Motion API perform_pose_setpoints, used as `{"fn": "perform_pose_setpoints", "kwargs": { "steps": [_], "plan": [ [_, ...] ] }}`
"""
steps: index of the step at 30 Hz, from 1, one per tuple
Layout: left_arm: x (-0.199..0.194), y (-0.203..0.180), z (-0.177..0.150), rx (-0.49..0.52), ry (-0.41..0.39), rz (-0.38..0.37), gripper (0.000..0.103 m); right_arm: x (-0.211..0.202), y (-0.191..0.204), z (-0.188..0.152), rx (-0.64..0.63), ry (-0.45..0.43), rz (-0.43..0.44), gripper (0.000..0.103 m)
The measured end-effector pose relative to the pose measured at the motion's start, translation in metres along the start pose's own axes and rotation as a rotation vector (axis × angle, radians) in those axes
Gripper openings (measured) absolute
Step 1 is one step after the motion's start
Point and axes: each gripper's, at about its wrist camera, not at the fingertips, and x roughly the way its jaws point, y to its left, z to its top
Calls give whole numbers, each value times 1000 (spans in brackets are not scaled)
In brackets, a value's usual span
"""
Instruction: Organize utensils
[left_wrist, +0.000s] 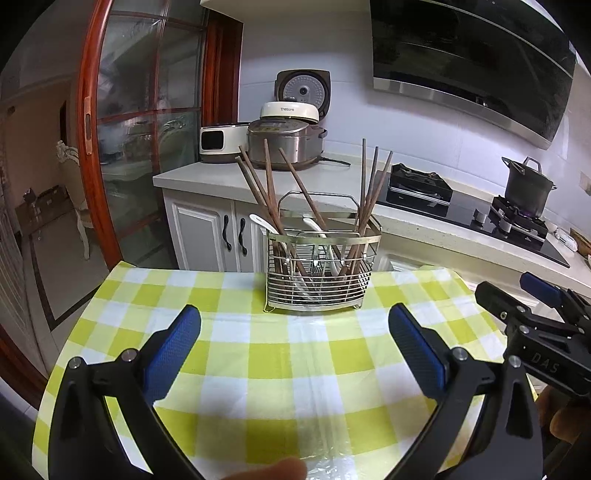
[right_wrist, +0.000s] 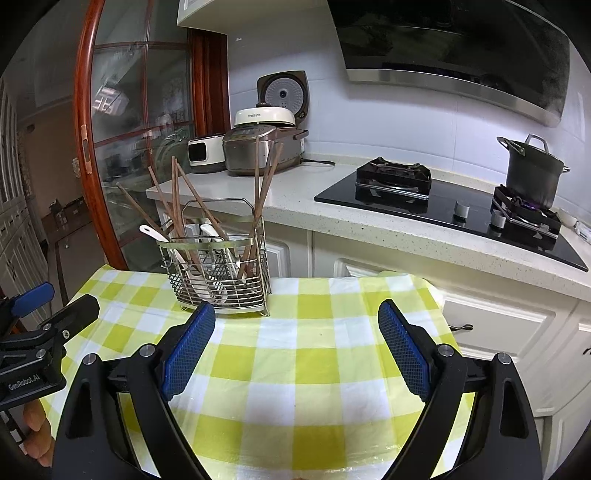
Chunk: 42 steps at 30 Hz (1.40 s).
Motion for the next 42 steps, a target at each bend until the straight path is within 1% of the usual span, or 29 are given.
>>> {"fn": "perform_pose_setpoints", "kwargs": {
  "steps": [14,42],
  "plan": [
    [3,6,0,-7,-1,4,99,-1,-3,1,2,-2,0,85],
    [1,4,1,-3,-4,2,99,-4,-6,4,0,-8,1,85]
  ]
}}
